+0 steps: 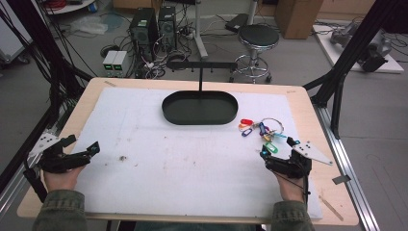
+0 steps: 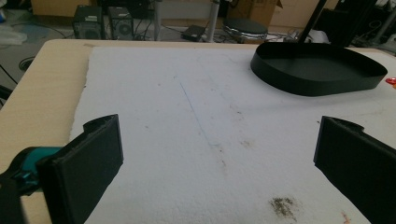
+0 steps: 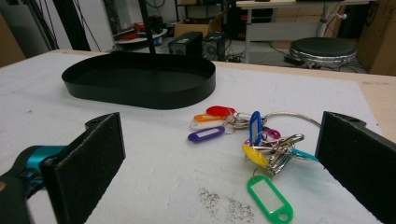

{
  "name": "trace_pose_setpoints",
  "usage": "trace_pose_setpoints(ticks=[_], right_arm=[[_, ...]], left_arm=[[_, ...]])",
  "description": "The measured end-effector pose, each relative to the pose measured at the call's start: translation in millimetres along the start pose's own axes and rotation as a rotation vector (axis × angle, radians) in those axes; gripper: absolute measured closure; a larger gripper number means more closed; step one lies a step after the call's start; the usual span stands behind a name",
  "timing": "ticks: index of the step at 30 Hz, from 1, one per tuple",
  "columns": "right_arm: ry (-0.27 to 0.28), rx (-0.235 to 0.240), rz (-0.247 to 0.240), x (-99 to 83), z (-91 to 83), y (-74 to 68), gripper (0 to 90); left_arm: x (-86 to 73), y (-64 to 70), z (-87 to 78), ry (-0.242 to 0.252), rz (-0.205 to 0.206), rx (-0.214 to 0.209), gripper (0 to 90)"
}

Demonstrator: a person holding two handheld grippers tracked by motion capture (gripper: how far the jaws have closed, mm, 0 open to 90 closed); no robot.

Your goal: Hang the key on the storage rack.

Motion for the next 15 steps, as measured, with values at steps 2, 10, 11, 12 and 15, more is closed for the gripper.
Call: trace_pose_setpoints(ticks=[2,10,11,12,15], right_arm=[[0.000,0.002,-0.012,-0.3,0.6,-1.2,0.5],[-0.001,0.001,-0.010,-0.5,-0.9,-2.1,0.5],[-0.001,0.000,-0.010,-0.4,-1.1,-2.0,0.5],[0.003,-0.001,-0.012,-0.2,-0.9,-1.7,0.5],[0.006,-0.005,-0.010,0.0,-1.0,-1.9,0.5]], left_arm=[[0.4,0.2,0.0,0.005,0.005,0.004,1.8],[3.9,2.5,-3.2,0.053,0.036,0.026,1.8],[4.0,2.3,-3.3,0.056,0.036,0.028,1.8],[3.9,1.9,-3.1,0.054,0.033,0.031,1.8],[3.3,1.3,-2.3,0.048,0.035,0.029,1.8]])
Point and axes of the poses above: each handheld gripper's, and its own axes: z roughly forward along the jaws, x roughly out of its top, y roughly to its right, the point moved 5 cm from there along z, roughly forward along the jaws, and after that the axes turned 10 degrees about -x, right-handed, at the moved point
